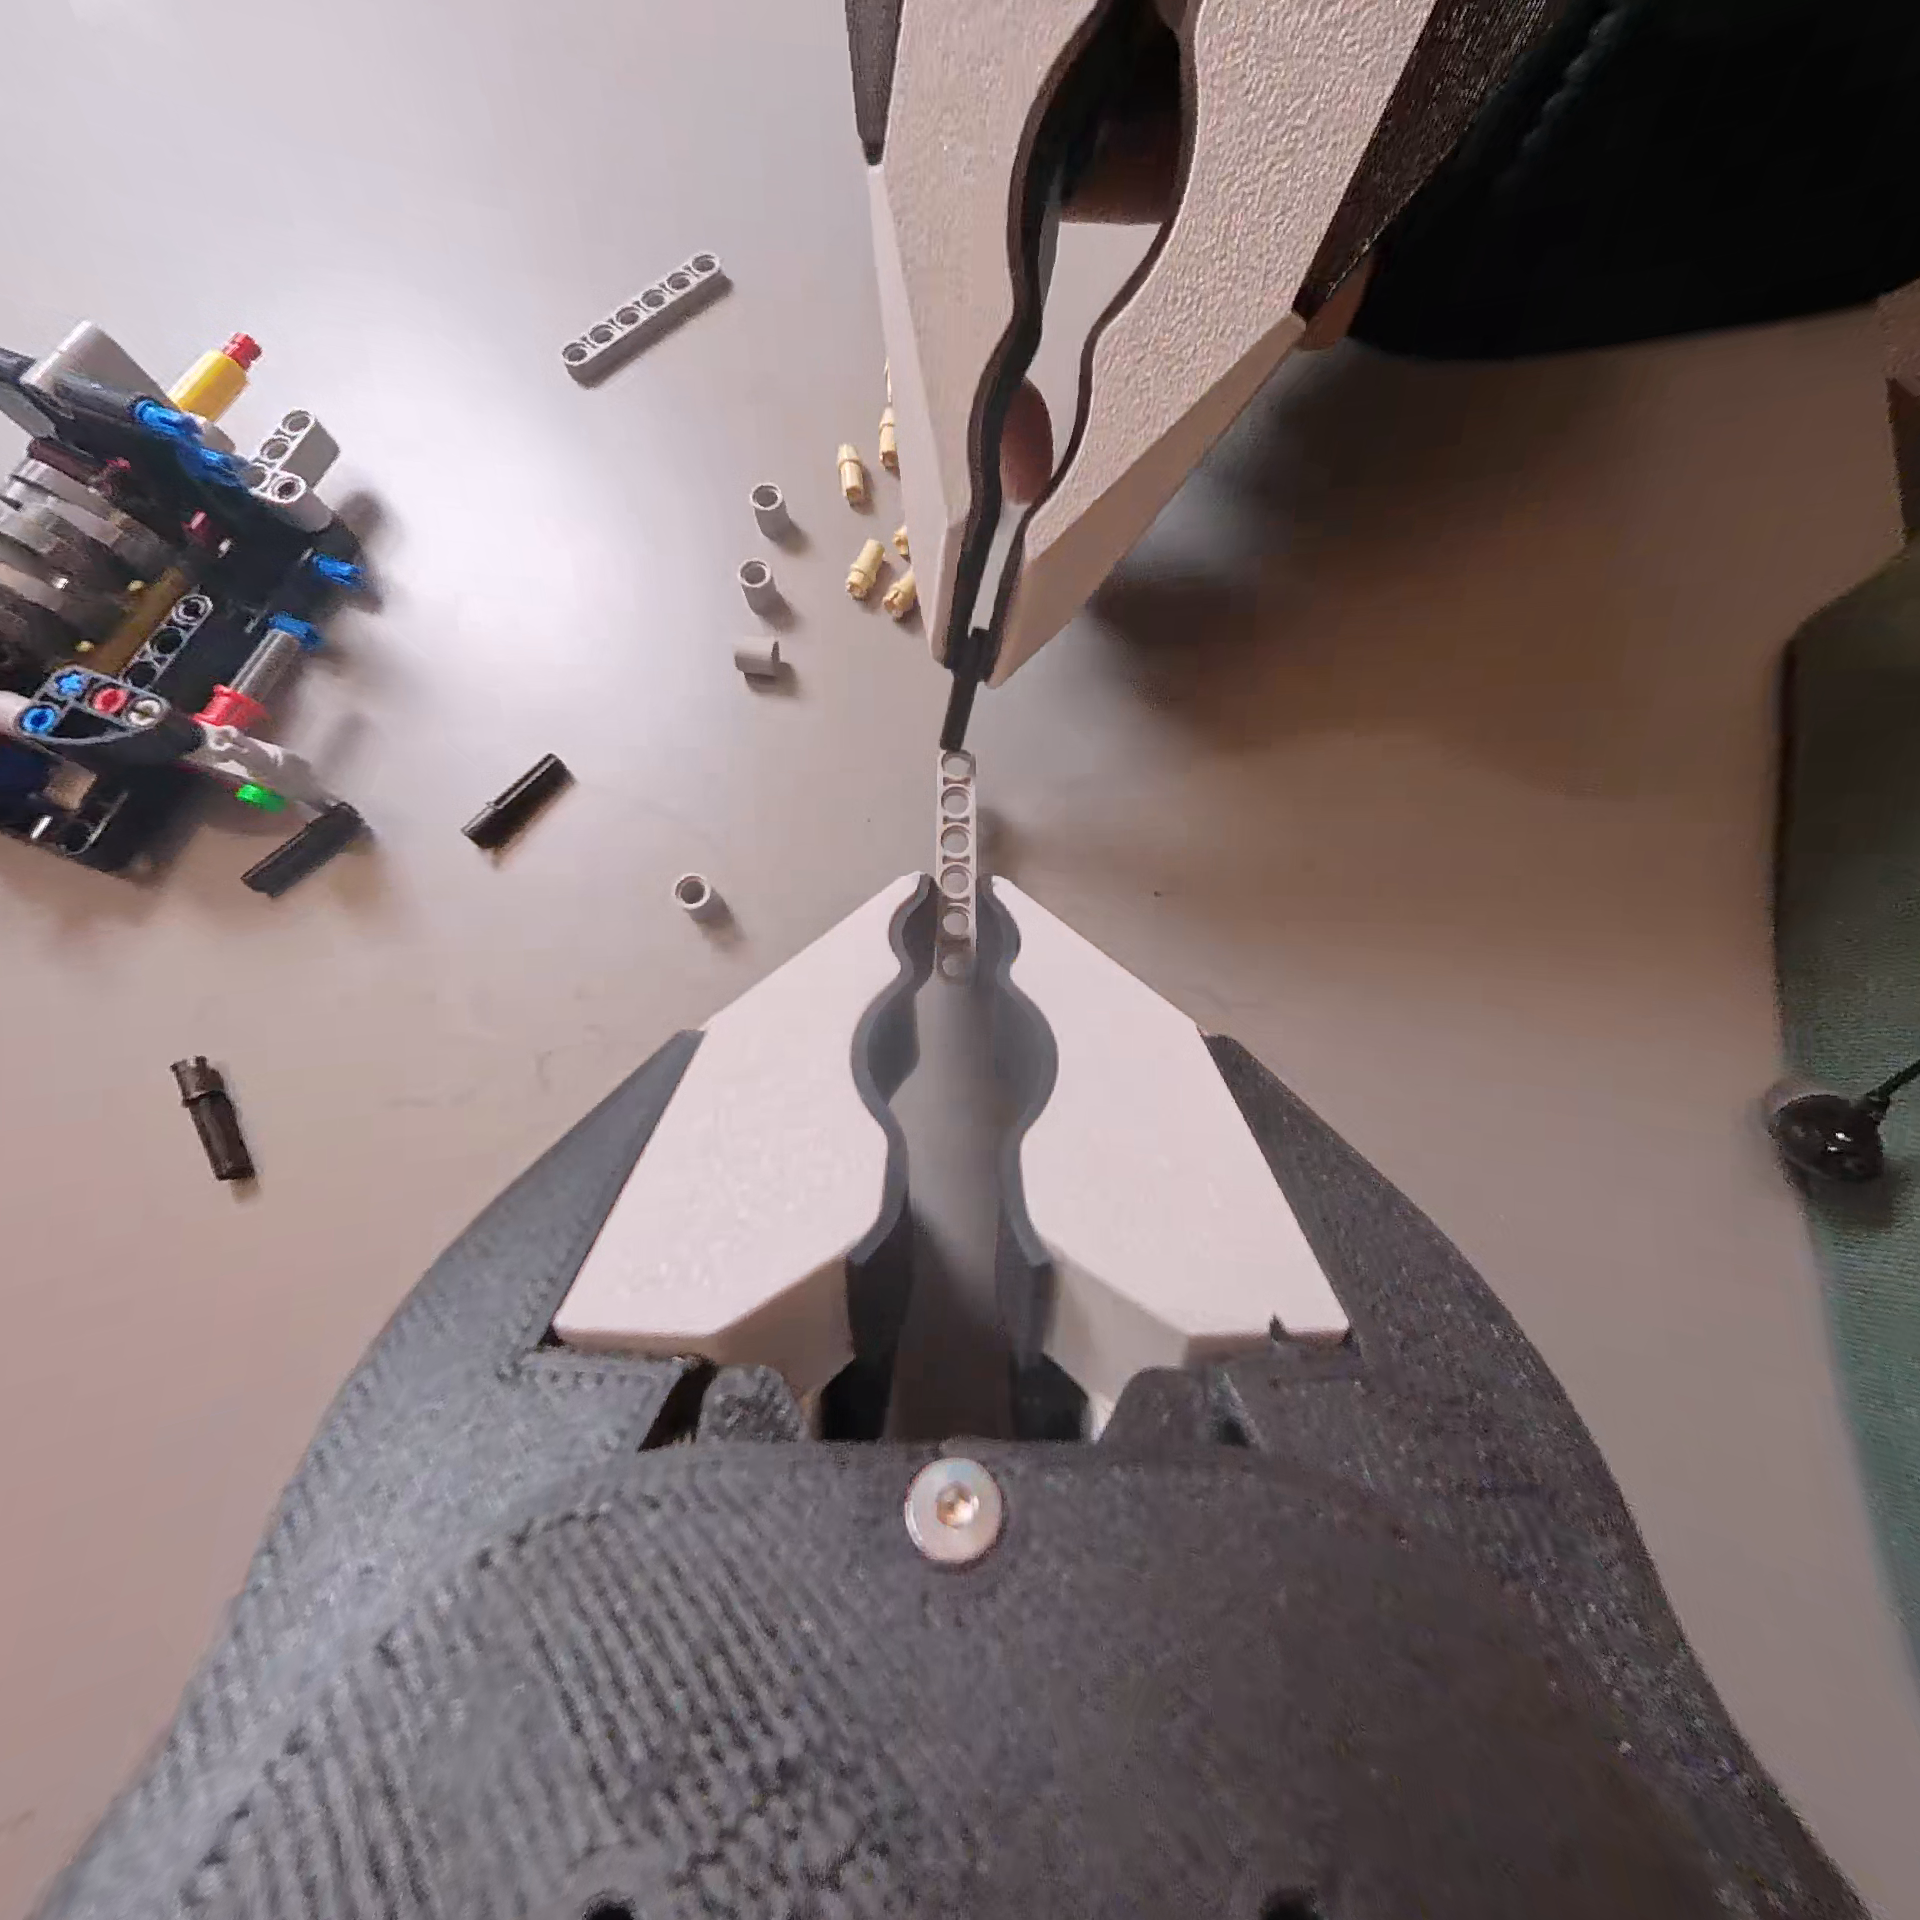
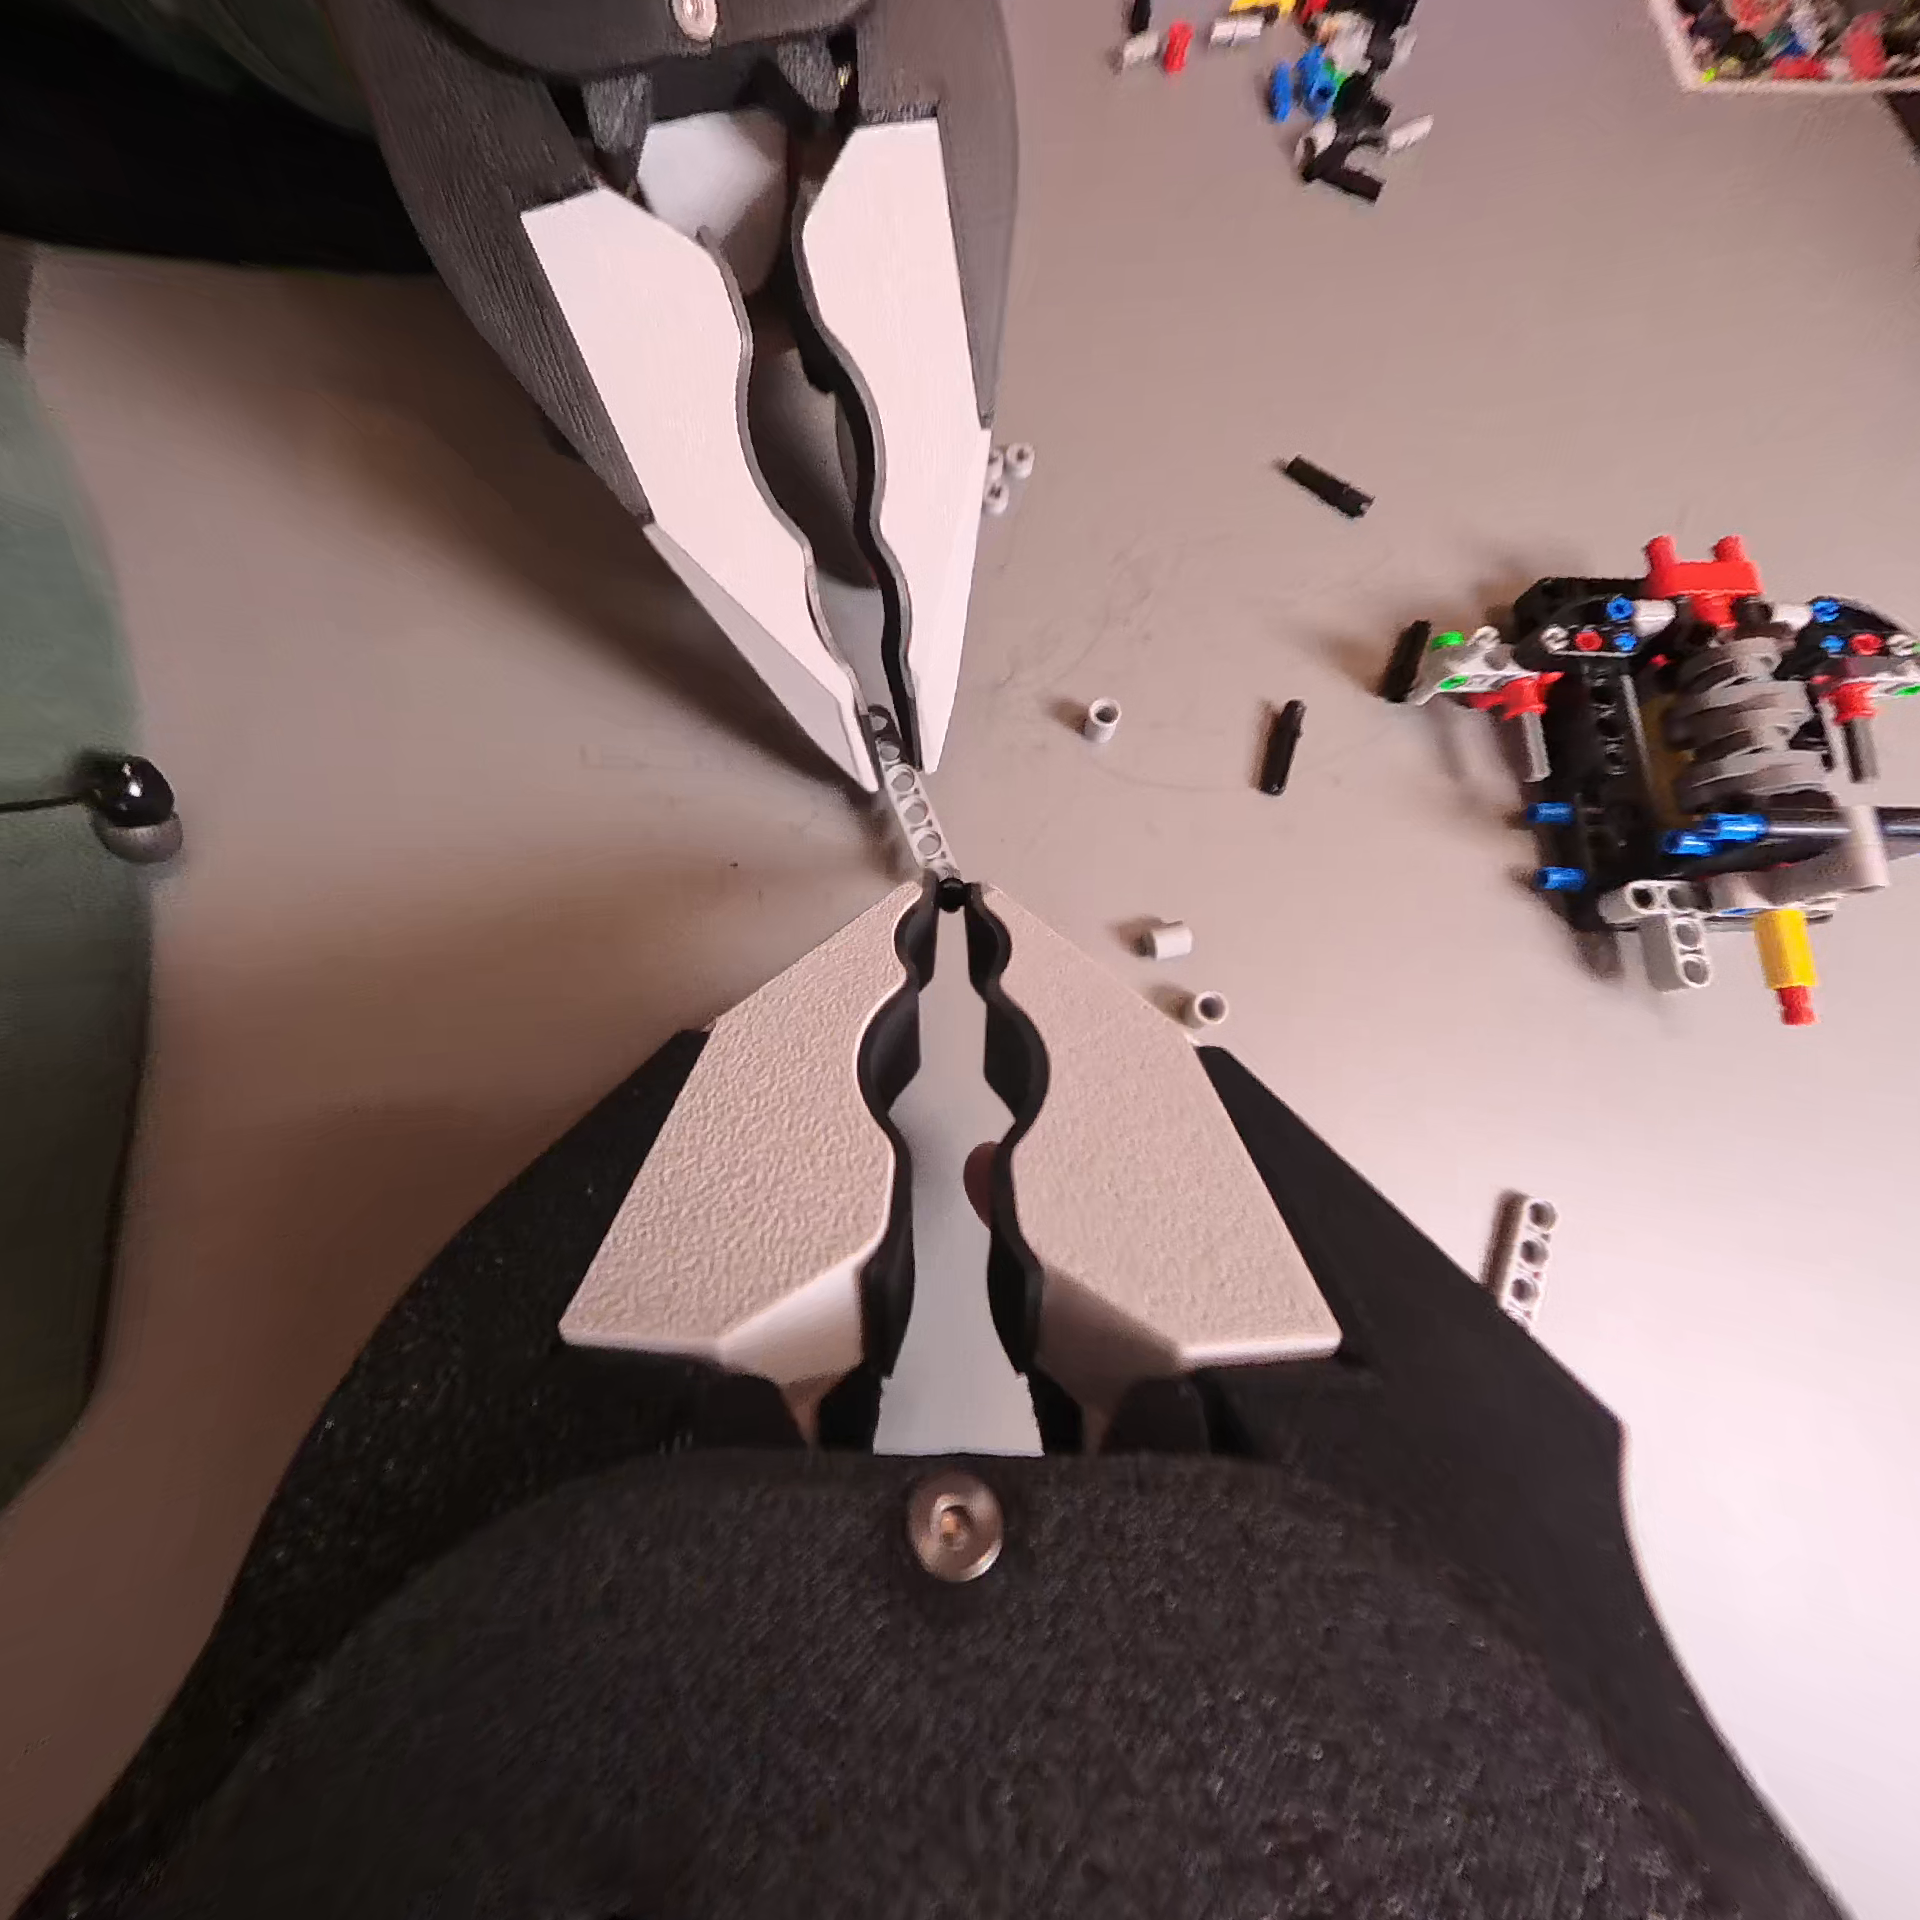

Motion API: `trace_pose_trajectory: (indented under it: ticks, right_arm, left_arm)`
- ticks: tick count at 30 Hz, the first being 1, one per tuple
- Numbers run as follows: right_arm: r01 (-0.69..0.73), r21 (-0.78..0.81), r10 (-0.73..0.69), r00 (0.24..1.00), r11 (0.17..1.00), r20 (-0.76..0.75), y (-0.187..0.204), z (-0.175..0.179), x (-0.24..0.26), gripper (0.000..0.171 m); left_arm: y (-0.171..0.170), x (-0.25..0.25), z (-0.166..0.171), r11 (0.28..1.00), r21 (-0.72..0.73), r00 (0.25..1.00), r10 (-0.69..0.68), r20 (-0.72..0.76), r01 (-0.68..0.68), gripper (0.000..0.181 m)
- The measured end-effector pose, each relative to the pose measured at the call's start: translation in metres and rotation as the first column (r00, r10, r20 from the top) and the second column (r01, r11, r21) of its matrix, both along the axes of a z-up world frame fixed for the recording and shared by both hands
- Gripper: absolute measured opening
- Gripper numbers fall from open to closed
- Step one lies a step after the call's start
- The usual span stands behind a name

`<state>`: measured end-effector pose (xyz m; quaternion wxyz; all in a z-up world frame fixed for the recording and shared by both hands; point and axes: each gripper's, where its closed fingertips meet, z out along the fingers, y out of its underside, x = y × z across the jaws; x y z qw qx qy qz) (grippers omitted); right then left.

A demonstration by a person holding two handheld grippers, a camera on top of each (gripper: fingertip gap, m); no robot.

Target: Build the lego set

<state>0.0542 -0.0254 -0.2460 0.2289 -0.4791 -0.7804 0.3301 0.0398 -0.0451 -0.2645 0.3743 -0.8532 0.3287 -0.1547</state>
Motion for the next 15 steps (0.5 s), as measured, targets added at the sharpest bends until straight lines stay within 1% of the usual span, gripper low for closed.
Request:
trace_pose_trajectory:
  ticks: [3, 10, 15]
  right_arm:
    - [-0.013, 0.015, 0.013, 1.000, 1.000, 0.019, -0.003, -0.003, 0.001, 0.002]
    - [-0.021, 0.061, 0.017, 0.998, 0.998, 0.059, -0.005, -0.010, 0.000, 0.002]
    - [-0.028, 0.060, 0.024, 0.998, 0.998, 0.059, -0.007, -0.009, 0.000, 0.001]
  left_arm:
    - [0.000, 0.001, -0.002, 1.000, 0.003, 1.000, -0.005, -0.028, 0.005, 0.005]
    - [-0.001, 0.003, 0.000, 1.000, 0.007, 1.000, -0.010, -0.022, 0.010, 0.005]
    - [0.000, 0.006, 0.010, 0.998, 0.056, 1.000, -0.026, -0.001, 0.026, 0.005]
